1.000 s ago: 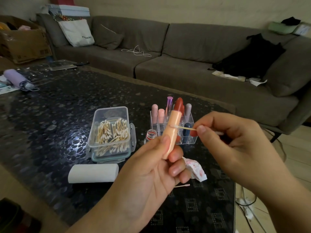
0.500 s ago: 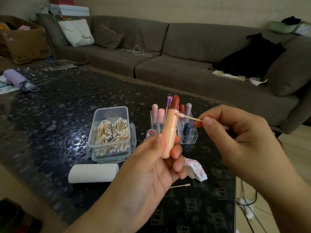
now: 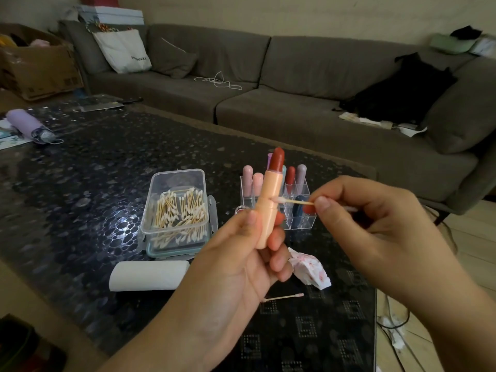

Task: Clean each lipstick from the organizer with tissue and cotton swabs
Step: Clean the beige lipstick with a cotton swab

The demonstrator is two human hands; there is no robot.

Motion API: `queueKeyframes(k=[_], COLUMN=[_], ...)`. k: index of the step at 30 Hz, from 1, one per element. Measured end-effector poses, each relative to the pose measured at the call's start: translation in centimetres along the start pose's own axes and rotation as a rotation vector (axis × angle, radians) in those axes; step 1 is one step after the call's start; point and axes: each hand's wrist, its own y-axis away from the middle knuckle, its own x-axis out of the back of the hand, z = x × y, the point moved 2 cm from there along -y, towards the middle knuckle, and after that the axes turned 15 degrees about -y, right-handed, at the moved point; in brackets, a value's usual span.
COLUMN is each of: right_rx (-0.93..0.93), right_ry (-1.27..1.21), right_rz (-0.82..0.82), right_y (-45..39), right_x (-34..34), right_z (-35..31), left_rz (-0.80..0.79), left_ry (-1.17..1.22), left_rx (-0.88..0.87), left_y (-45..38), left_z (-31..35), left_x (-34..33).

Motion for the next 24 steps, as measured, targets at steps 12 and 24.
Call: queueKeyframes(k=[12,24], right_rx=[0.013,-0.02], right_ry=[0.001,-0.029], right_rz=[-0.034,0.031], right_y=[-0.03,0.08], right_x=[-0.33,0.14], right_z=[0.03,0.19], left_rz=[0.012,0.038], left_ry=[-0.097,0.007], left_rx=[-0.008,0.008], left_y=[0.19,0.28], left_z=[-0.36,-0.25], left_x=[-0.07,-0.2])
